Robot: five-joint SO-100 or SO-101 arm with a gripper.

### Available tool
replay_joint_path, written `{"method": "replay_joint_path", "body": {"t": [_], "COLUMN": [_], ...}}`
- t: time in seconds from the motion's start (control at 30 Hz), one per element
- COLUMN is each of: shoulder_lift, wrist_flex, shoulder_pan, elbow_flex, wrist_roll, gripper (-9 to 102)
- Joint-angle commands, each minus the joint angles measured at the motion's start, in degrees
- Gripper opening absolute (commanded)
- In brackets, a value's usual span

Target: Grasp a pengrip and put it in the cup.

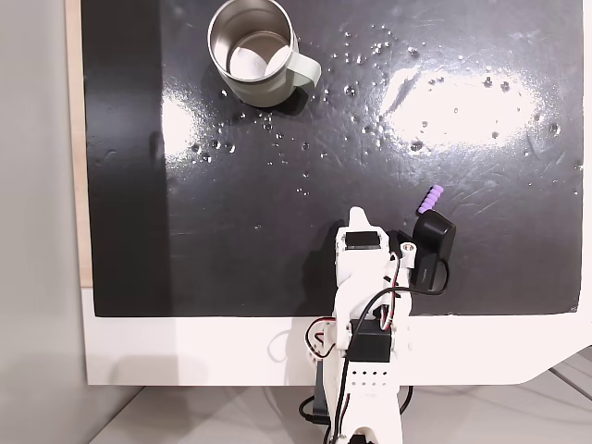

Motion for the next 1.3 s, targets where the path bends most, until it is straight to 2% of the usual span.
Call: {"method": "replay_joint_path", "body": {"t": [0.0,0.47,0.6,0.7,1.0,1.27], "shoulder_lift": [0.4,0.4,0.4,0.4,-1.0,-21.4], "wrist_flex": [-1.6,-0.6,2.5,2.1,11.1,11.9], "shoulder_pan": [0.9,3.5,7.9,10.9,17.6,22.1], "elbow_flex": [-0.4,-2.3,-6.4,-9.0,-24.0,-38.9], "wrist_roll": [-0.3,-2.3,-9.1,-20.4,-30.1,-37.4], "gripper": [0,0,0,0,0,0]}}
